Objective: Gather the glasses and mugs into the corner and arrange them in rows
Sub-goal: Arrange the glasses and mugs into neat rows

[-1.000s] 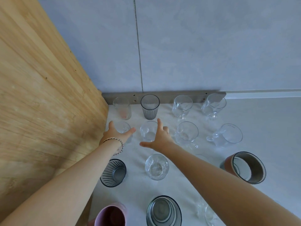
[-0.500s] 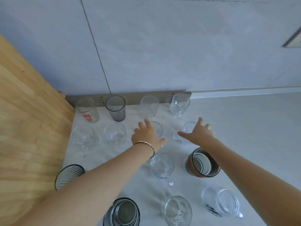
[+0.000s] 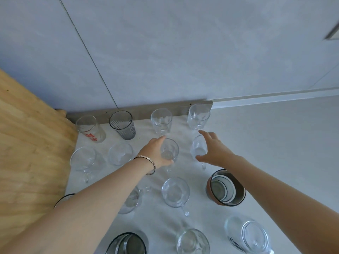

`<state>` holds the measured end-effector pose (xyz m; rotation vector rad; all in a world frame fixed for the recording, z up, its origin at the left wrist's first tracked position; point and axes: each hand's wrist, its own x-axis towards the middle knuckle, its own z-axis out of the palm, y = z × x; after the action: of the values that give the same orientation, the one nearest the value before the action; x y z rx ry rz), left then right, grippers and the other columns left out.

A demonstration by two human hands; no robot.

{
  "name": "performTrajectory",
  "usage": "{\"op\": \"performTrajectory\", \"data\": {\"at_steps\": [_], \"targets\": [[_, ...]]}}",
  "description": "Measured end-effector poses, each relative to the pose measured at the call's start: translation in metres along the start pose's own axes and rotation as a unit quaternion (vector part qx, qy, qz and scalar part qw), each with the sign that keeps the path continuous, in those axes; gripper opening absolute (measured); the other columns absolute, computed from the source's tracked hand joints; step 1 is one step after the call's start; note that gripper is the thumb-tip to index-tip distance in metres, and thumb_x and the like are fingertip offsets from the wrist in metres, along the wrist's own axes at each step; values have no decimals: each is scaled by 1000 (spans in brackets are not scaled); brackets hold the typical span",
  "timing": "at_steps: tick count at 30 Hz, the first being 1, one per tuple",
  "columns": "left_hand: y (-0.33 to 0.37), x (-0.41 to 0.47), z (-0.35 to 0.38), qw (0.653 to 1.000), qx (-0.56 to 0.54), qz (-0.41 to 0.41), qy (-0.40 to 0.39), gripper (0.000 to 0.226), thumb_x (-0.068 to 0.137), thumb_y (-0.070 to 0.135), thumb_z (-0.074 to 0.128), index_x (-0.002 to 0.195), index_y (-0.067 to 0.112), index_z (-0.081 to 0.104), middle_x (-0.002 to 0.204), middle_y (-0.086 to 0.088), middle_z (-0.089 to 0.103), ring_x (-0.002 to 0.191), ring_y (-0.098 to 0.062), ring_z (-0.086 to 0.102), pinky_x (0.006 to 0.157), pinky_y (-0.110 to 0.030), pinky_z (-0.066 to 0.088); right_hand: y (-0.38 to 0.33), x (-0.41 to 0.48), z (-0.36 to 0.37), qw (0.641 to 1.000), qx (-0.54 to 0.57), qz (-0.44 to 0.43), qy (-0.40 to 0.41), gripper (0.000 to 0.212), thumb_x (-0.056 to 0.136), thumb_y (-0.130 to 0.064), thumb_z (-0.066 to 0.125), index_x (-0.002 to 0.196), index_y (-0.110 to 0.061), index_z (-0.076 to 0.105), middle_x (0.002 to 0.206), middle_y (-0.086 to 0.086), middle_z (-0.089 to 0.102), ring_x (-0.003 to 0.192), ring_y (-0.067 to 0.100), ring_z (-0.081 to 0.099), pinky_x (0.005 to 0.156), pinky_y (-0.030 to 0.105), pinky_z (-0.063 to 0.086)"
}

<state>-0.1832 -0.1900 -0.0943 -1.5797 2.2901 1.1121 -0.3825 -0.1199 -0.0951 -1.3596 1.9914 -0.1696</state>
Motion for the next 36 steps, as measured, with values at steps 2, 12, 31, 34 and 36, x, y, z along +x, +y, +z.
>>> {"op": "performTrajectory", "data": {"at_steps": [2,12,31,34,36], "targets": [[-2,1,1,1000,-6,4,-1,94,72,38,74,148,29,19,149,0,29,134,-21,40,110,-33,37,5,-1,0,1000,4,-3,12,92,75,-26,75,148,-24,19,149,3,25,130,28,42,103,38,44],[2,-5,10,1000,4,12,9,95,74,39,72,149,28,15,149,-2,29,134,-23,40,107,-33,39,11,-5,-1,999,-29,3,43,94,74,-27,75,149,-28,20,147,3,28,122,24,48,93,34,51],[-106,-145,-38,948,-71,-41,307,46,82,8,62,127,4,52,130,-12,53,126,-24,45,101,-18,29,-112,-99,56,991,27,-128,24,49,87,-28,61,134,-18,50,133,3,53,116,18,56,97,26,45],[-151,-169,-29,961,-72,-141,228,70,76,20,67,139,13,38,145,-8,37,136,-23,33,112,-32,28,-139,-100,91,986,-43,-145,-74,80,84,-28,64,150,-22,19,153,4,26,138,25,34,110,34,34],[-166,-179,-21,971,-53,-182,143,91,73,30,72,147,18,20,155,-6,19,144,-22,20,116,-33,22,-149,-96,111,974,-85,-170,-124,95,80,-20,67,152,-28,6,159,2,9,144,28,18,115,40,28]]}}
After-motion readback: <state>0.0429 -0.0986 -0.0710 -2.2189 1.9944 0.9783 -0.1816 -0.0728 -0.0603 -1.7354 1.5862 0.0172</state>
